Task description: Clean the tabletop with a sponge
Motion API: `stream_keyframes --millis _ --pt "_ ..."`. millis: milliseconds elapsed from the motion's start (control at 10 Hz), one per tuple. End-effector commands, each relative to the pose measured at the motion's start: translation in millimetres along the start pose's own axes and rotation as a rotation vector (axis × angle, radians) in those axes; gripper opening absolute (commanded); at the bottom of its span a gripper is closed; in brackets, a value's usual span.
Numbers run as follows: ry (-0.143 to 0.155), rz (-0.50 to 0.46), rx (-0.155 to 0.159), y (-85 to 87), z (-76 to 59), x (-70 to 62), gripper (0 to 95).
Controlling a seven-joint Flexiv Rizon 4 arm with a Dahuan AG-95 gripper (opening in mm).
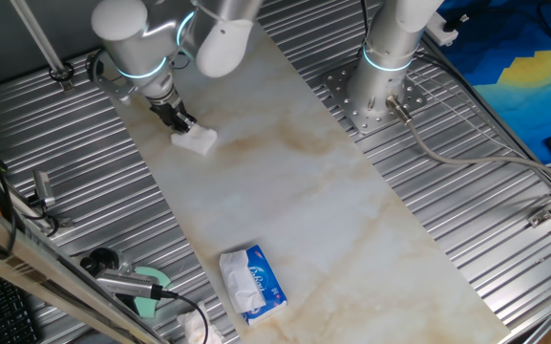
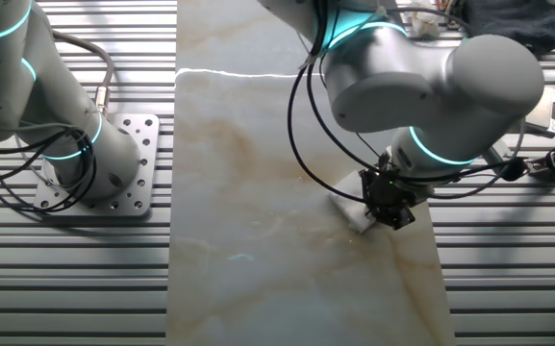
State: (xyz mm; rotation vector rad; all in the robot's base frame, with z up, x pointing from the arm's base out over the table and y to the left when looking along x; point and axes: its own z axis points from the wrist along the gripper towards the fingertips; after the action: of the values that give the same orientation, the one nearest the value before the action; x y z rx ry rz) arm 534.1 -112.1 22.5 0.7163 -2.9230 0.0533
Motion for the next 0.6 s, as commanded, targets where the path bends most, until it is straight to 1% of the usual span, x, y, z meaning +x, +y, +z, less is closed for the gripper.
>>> stream_keyframes --millis 100,400,600 --pt "0.007 -0.004 0.011 -0.7 0.9 3.9 0.0" --pt "0.022 -0.014 0.034 -1.4 1.3 10.3 0.0" --pt "0.027 -0.023 0.039 -3.7 1.2 15.1 0.0"
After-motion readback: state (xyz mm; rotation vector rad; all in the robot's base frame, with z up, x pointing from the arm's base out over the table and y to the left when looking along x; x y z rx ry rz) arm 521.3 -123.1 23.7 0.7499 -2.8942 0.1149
